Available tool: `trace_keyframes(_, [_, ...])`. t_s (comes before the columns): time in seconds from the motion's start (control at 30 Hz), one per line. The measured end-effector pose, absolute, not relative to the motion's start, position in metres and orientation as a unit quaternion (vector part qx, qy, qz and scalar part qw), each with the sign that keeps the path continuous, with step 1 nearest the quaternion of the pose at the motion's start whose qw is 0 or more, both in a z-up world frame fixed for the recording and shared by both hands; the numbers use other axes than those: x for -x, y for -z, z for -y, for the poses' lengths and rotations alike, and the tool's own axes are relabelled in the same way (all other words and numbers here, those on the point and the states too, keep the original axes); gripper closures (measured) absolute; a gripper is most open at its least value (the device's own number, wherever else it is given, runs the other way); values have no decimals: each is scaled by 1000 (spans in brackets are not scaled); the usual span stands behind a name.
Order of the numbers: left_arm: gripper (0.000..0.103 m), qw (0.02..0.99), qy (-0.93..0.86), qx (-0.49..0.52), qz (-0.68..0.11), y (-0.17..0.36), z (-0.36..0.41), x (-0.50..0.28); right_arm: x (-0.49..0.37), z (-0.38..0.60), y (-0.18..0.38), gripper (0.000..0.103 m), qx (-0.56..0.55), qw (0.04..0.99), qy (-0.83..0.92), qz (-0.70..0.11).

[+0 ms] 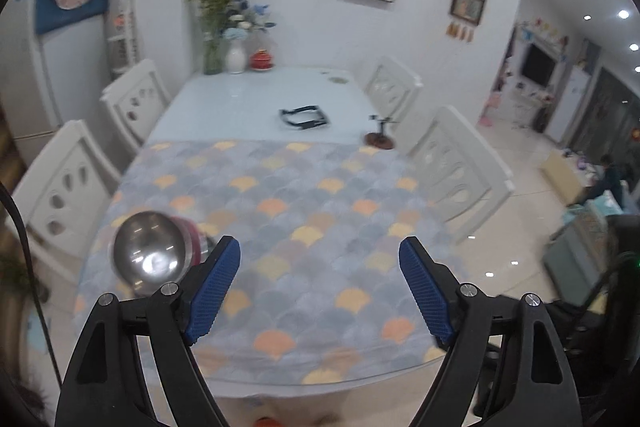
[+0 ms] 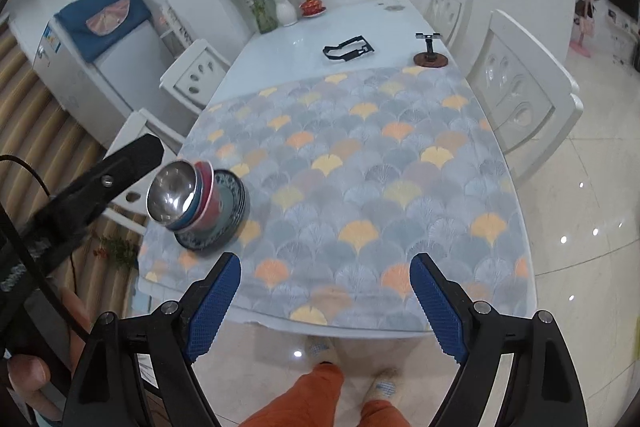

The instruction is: Organize plates and bowls

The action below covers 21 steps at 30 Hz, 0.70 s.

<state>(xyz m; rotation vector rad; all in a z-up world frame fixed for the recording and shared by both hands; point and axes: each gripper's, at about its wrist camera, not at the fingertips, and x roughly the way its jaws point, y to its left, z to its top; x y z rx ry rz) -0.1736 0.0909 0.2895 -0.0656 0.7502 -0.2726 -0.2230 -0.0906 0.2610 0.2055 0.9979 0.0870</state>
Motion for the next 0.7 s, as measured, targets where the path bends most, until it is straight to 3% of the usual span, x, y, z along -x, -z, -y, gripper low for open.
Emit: trace_keyframes(0.7, [22,936,33,69,-343,-278,-198,168,192,13,-256,18,-64,877,-66,-472])
